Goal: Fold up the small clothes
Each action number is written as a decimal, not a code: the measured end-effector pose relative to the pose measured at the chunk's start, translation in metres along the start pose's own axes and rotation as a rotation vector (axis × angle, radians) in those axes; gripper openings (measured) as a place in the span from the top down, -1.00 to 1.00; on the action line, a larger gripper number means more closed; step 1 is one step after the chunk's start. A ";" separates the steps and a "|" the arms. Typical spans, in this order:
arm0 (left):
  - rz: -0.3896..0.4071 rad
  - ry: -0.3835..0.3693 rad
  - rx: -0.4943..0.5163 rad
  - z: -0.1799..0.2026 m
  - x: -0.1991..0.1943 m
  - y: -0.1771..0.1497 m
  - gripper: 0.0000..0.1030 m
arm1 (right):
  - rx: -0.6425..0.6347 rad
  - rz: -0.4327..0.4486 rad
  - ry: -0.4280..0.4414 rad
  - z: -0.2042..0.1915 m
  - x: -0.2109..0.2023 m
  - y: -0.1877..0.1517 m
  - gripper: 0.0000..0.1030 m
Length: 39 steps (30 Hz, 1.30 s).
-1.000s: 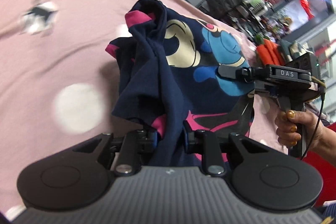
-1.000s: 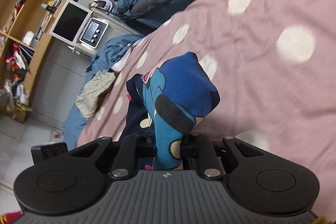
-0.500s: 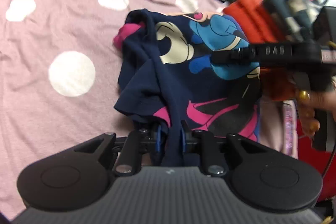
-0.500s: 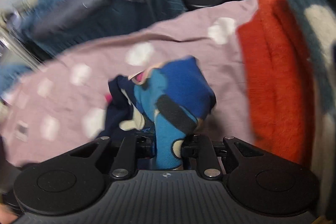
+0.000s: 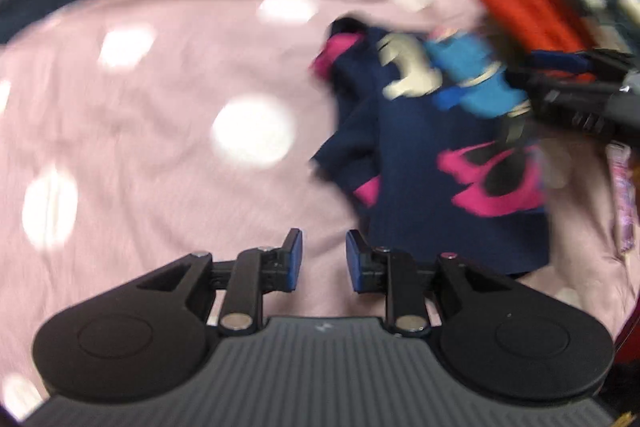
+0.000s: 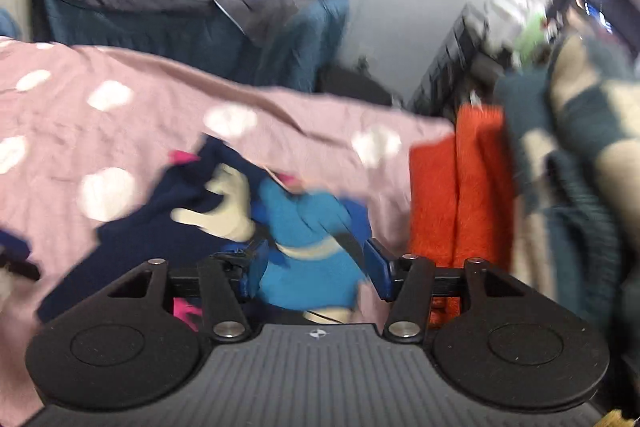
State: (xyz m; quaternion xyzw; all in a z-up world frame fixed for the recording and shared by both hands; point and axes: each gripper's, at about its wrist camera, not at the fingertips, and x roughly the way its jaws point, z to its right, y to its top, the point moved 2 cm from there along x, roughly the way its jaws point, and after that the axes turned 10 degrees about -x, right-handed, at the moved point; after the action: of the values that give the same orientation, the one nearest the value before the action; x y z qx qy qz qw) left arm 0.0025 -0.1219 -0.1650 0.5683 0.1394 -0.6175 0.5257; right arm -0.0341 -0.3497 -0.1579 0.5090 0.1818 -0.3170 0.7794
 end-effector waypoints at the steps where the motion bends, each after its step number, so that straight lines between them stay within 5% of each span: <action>1: 0.018 -0.016 0.046 0.009 -0.005 0.002 0.57 | -0.017 0.029 0.025 -0.002 -0.009 -0.004 -0.42; 3: 0.030 -0.072 0.121 0.032 -0.006 0.005 0.57 | -0.027 0.034 0.071 -0.008 -0.019 -0.012 -0.06; 5: 0.001 -0.105 0.177 0.053 0.003 0.005 0.57 | 0.020 -0.033 0.120 -0.009 -0.017 -0.029 0.09; 11: -0.099 0.003 0.256 0.077 0.059 -0.023 0.53 | 0.059 -0.191 0.151 -0.015 -0.009 -0.084 0.08; 16: -0.105 0.013 0.242 0.073 0.053 -0.022 0.46 | 0.102 -0.211 0.150 -0.016 -0.012 -0.084 -0.05; 18: -0.102 0.049 0.234 0.075 0.039 -0.017 0.21 | 0.116 -0.207 0.157 -0.011 -0.021 -0.074 -0.14; 19: -0.077 0.066 0.229 0.078 0.026 -0.012 -0.01 | 0.122 -0.198 0.164 -0.009 -0.028 -0.067 -0.24; 21: -0.010 0.068 0.219 0.087 -0.001 -0.001 -0.41 | 0.125 -0.167 0.174 -0.004 -0.041 -0.053 -0.81; 23: 0.046 0.068 0.213 0.096 -0.024 0.009 -0.99 | 0.102 -0.160 0.167 -0.002 -0.047 -0.037 -1.00; 30: 0.026 0.114 0.252 0.109 -0.048 0.037 -0.99 | 0.049 -0.214 0.192 0.010 -0.058 -0.013 -1.00; 39: 0.022 0.438 0.309 0.129 -0.040 0.045 -0.99 | 0.027 -0.246 0.210 0.011 -0.066 -0.013 -1.00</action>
State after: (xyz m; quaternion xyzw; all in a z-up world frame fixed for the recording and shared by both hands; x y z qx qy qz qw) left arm -0.0407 -0.2200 -0.0712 0.7634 0.1477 -0.4878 0.3968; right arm -0.0917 -0.3431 -0.1217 0.5238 0.3190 -0.3573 0.7044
